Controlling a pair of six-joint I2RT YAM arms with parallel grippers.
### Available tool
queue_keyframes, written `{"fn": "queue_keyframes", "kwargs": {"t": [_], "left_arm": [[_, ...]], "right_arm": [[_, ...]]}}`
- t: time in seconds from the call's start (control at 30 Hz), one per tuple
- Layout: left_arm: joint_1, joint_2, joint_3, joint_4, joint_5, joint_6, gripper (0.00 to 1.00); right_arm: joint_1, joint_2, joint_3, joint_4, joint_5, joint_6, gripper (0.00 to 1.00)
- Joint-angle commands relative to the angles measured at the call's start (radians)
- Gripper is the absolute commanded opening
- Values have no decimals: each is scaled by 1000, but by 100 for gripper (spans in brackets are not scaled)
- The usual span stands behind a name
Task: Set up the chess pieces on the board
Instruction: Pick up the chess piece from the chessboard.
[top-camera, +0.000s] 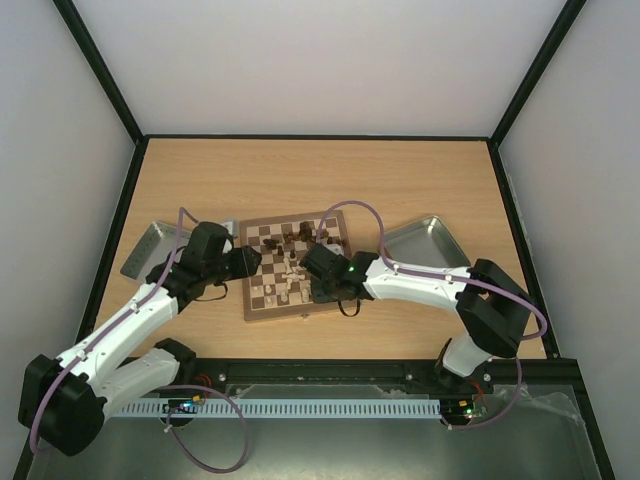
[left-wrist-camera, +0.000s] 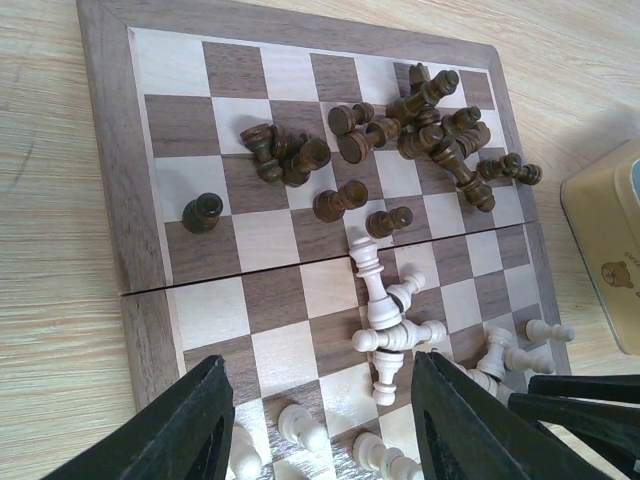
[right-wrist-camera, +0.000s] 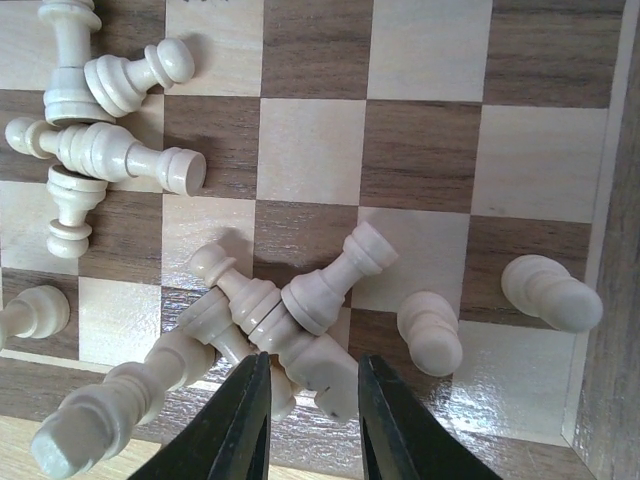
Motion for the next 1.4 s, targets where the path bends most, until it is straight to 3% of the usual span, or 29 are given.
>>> {"fn": "queue_keyframes", "kwargs": {"t": [0.0, 0.8, 1.37], "left_arm": [[4, 5, -15, 10, 13, -2, 51], [4, 7, -20, 12, 16, -3, 51], [4, 1, -17, 10, 17, -5, 51]], "right_arm": [[-1, 24, 0, 12, 15, -13, 24], [-1, 55, -19, 49, -26, -58, 30], [-1, 75, -5, 59, 1, -119, 13]]}}
